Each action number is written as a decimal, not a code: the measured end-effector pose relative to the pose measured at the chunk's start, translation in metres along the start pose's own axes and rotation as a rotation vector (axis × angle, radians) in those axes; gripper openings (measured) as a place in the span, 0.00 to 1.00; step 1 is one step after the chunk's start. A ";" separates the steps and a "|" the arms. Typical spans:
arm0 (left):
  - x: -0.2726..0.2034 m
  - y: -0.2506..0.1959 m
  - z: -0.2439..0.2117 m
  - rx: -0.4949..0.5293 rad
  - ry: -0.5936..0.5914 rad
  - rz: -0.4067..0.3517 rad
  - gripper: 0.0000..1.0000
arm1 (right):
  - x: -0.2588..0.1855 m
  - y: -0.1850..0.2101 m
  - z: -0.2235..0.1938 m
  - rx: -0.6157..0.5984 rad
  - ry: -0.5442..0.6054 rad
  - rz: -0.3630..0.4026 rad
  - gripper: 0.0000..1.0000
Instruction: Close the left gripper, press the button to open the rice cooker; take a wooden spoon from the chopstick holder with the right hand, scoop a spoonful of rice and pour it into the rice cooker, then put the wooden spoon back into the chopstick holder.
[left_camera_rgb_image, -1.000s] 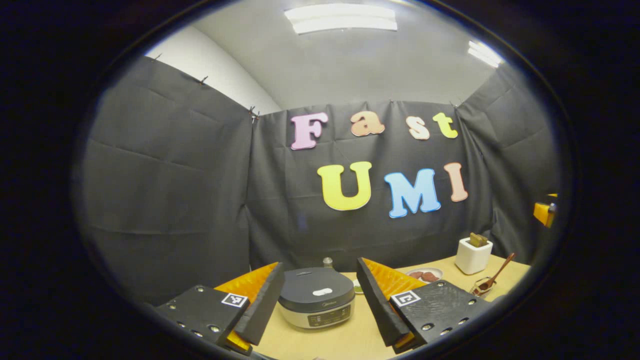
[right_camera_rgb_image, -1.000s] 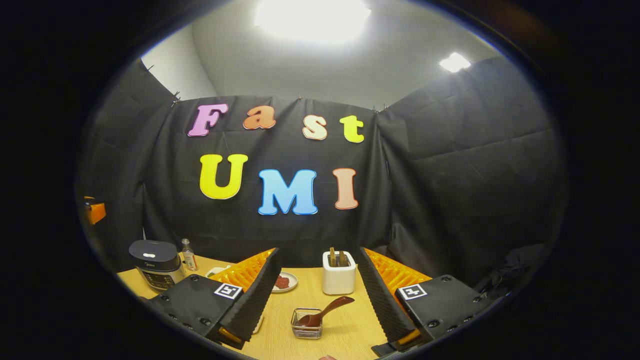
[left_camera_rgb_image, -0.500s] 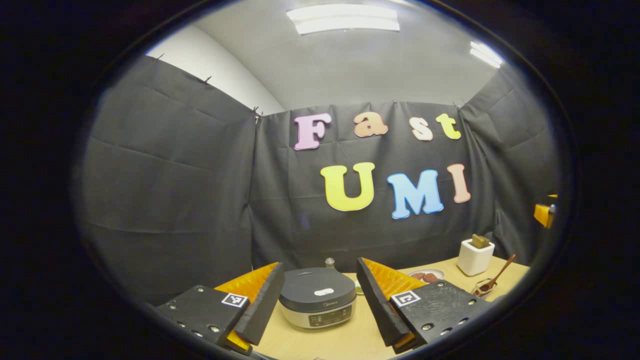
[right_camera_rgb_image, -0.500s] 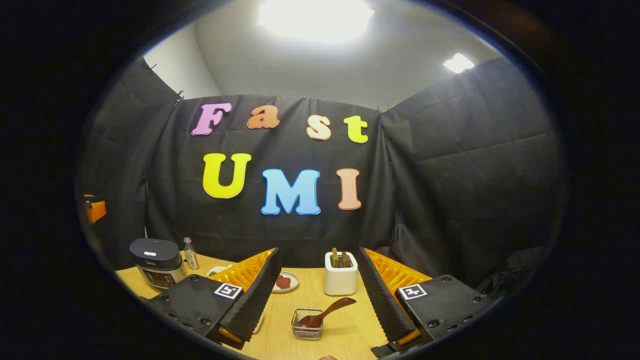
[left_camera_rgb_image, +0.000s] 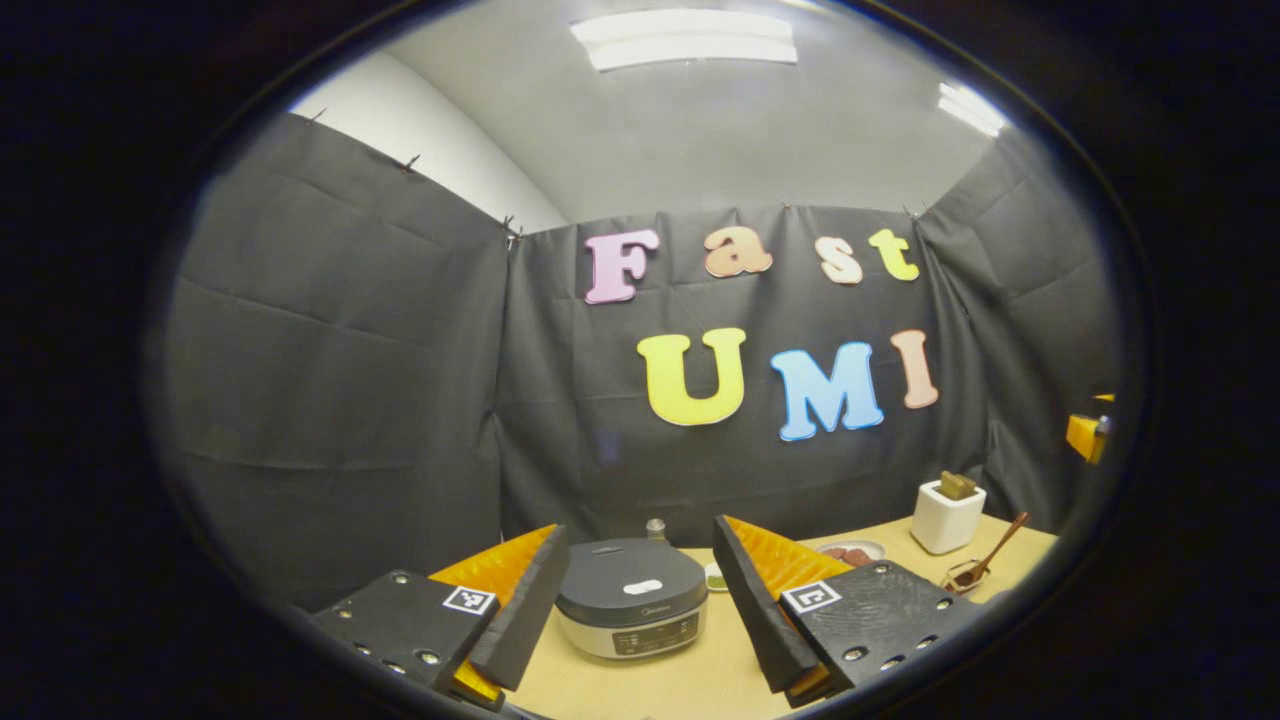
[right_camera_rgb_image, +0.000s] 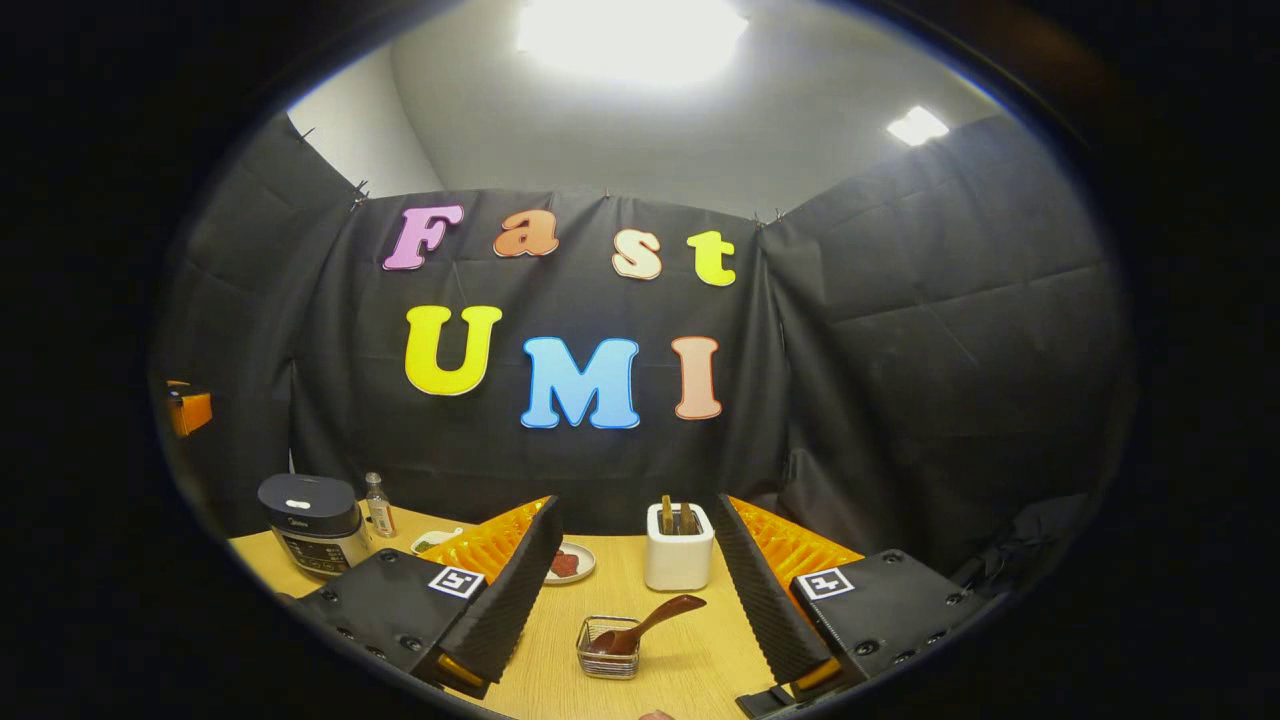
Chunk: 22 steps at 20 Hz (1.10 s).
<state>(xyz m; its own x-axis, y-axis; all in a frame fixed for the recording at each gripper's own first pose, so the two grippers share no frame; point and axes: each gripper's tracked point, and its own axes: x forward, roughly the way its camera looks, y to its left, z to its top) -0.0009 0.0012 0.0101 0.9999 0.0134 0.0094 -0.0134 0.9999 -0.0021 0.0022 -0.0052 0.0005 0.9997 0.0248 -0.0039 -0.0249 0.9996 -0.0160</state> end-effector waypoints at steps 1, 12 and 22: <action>0.000 -0.001 0.002 0.002 0.000 0.001 0.87 | 0.000 -0.001 -0.001 -0.001 0.001 0.002 0.98; -0.002 -0.020 0.016 0.016 -0.011 0.048 0.88 | 0.004 -0.024 -0.012 -0.039 -0.002 0.078 0.98; 0.027 -0.017 0.010 0.018 0.013 0.019 0.44 | 0.011 -0.022 -0.032 -0.008 0.031 0.089 0.97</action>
<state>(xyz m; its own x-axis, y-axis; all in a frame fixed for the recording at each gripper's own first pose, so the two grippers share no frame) 0.0265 -0.0158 0.0205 0.9995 0.0320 -0.0033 -0.0319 0.9994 0.0156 0.0134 -0.0278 -0.0310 0.9930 0.1128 -0.0362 -0.1136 0.9933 -0.0223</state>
